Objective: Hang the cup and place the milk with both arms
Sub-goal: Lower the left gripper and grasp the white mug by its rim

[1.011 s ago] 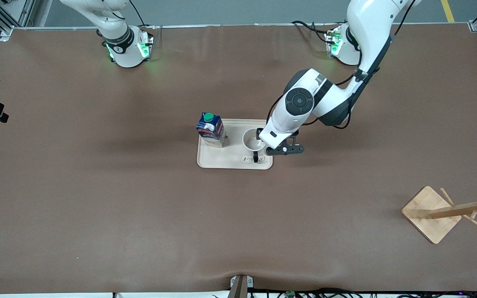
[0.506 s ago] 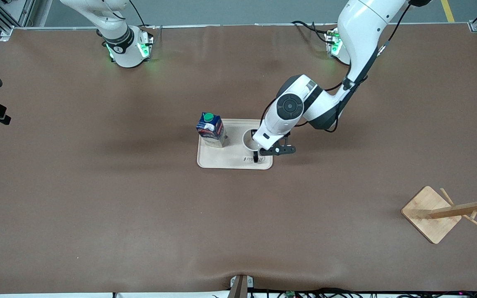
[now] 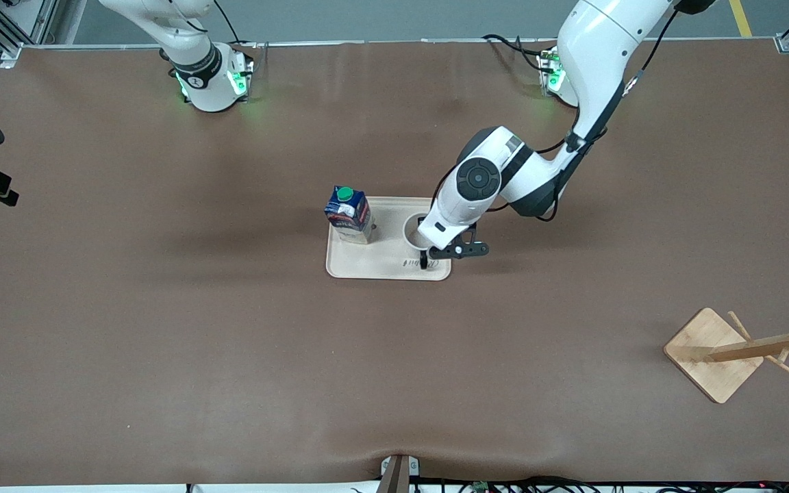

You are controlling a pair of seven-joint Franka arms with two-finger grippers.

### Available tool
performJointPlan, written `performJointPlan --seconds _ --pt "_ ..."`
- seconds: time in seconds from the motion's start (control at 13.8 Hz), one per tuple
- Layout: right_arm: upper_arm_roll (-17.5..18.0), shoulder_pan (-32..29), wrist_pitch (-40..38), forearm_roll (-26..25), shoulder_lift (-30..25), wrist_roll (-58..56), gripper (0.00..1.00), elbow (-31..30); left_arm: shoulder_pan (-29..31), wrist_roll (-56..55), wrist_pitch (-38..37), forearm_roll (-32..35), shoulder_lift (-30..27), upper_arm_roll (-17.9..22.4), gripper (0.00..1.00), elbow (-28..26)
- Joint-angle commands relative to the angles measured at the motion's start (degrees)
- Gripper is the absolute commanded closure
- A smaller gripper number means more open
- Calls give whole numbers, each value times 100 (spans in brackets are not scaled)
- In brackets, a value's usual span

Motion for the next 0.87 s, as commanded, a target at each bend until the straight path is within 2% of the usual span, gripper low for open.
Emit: performJointPlan --seconds 0.0,0.22,0.43,0.79 --pt "98 -132 -77 -46 56 -45 0 141 51 -64 -54 123 -165 18 100 79" --pt "98 -132 -77 -29 56 -27 0 141 77 -64 -98 123 -446 44 100 87" --pt "98 -124 -86 -2 56 -27 0 141 305 -11 -798 123 -929 44 100 297" --pt "98 -89 -174 -2 64 -36 0 132 1191 1145 -1714 54 -1878 18 100 491"
